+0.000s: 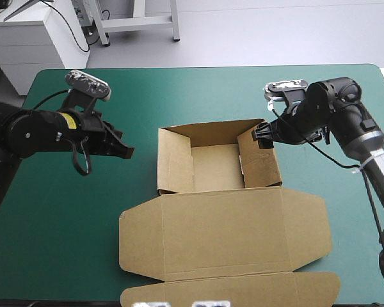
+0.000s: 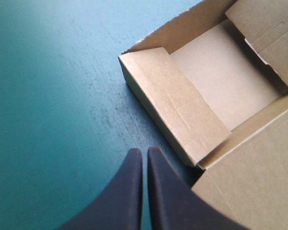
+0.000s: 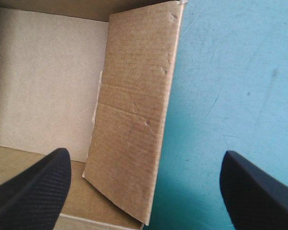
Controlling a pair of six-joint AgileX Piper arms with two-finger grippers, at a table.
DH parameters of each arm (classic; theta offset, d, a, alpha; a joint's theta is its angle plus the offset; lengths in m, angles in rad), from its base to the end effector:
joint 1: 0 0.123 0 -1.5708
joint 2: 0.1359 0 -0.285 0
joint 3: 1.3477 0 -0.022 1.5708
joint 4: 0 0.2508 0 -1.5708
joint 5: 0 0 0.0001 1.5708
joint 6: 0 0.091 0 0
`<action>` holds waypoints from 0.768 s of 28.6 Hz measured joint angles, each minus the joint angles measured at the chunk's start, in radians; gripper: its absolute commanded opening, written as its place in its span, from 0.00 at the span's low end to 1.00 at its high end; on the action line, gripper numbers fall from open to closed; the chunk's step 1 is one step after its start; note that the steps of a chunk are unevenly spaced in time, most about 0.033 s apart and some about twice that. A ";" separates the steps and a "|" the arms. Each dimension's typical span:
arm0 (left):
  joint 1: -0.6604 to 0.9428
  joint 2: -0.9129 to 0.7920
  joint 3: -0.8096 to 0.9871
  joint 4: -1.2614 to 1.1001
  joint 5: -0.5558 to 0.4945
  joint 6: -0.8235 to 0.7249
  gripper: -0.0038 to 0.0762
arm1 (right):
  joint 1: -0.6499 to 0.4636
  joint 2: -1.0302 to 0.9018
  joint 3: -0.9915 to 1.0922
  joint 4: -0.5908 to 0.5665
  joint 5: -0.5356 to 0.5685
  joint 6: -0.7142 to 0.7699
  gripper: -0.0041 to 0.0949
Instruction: Fold the box
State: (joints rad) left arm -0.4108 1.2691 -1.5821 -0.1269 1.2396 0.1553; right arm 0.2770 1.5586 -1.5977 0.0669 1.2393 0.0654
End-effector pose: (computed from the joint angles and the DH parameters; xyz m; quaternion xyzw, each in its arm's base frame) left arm 0.2118 -0.1042 0.4549 0.2624 0.8943 -0.1083 0.3459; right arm 0.3075 0.0934 0.3778 -0.0994 0.9683 0.0714 0.2178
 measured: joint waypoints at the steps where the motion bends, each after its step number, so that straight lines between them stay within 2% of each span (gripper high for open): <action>1: 0.000 -0.017 0.016 0.000 0.000 0.002 0.04 | 0.000 0.003 0.000 0.000 0.000 0.000 0.83; 18: 0.000 -0.358 0.573 0.076 -0.001 -0.043 0.04 | 0.000 0.214 0.000 -0.001 -0.043 0.000 0.82; 21: 0.000 -0.444 0.694 0.077 -0.001 -0.063 0.04 | 0.000 0.267 0.000 0.000 -0.054 0.000 0.73; 22: 0.000 -0.465 0.719 0.077 -0.001 -0.074 0.04 | 0.000 0.275 0.000 0.000 -0.055 0.000 0.65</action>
State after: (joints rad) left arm -0.4108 0.8041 -0.8633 -0.0497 1.2390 0.0808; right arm 0.2770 1.8334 -1.5977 0.0665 1.1842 0.0654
